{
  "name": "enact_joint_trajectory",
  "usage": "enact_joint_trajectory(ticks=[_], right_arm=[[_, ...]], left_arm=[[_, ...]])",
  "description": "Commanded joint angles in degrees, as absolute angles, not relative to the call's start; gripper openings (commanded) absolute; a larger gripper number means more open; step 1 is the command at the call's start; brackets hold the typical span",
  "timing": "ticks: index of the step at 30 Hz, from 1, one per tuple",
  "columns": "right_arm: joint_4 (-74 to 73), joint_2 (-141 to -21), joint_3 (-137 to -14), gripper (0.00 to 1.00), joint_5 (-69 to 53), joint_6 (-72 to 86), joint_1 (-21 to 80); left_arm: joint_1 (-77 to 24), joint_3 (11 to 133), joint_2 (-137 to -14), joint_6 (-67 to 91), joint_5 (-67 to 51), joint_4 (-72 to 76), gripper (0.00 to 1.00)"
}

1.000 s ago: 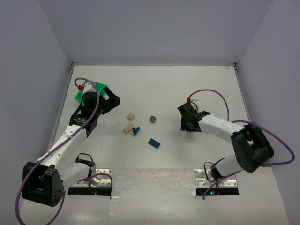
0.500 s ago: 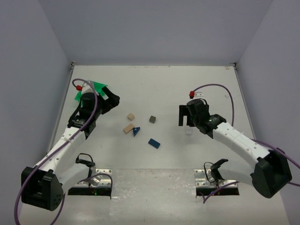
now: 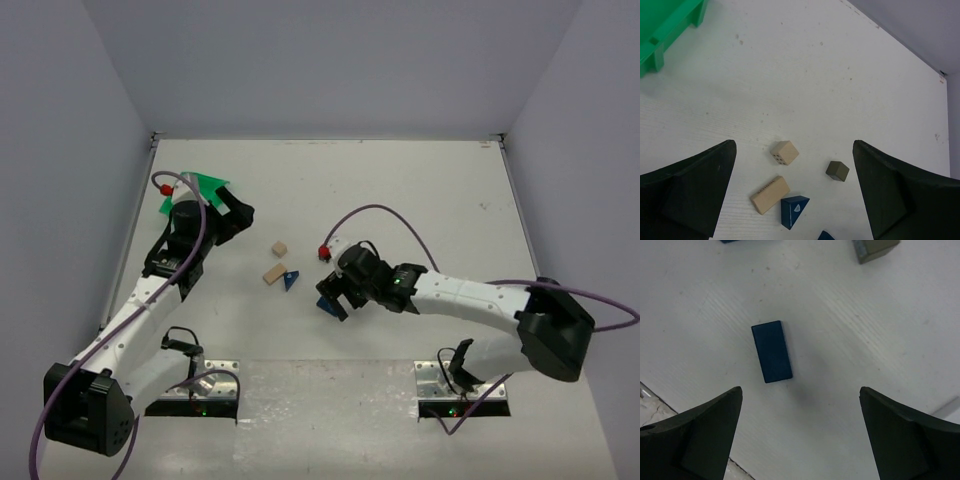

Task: Build the wood block tower

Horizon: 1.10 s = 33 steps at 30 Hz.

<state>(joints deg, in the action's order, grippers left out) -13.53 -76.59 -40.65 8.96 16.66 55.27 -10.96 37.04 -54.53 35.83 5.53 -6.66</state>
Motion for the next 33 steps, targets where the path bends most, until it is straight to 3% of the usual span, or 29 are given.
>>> enact_joint_trajectory(ticks=[1,7,10,18,20,28,33], right_arm=[[-8.24,-85.70,-48.01,0.97,12.32,15.36,59.86],[-9.85,-96.85,-53.59,0.88,17.74,16.68,61.69],[-10.49,-98.47,-53.91,0.77,17.65,18.54,61.70],[-10.30,-99.78,-52.61,0.42,16.79,21.72,62.05],[-10.67,-100.00,-52.36,0.24,17.89,23.82,62.05],[-17.62,-96.47,-52.47,0.14,32.76,36.51,61.14],[-19.34,-91.10,-49.56,0.13,33.26,40.56,56.46]], left_arm=[[-11.63,36.42,-53.85,35.66,5.01,-4.83,1.00],[-11.60,35.78,-53.71,35.77,3.88,-4.31,1.00],[-11.60,35.72,-53.63,35.68,4.10,-4.22,1.00],[-11.60,35.60,-53.61,35.71,4.39,-4.22,1.00],[-11.60,35.51,-53.55,35.86,4.31,-4.22,1.00],[-11.60,35.56,-53.82,36.18,3.78,-4.13,1.00],[-11.60,35.45,-53.82,36.32,3.69,-4.10,1.00]])
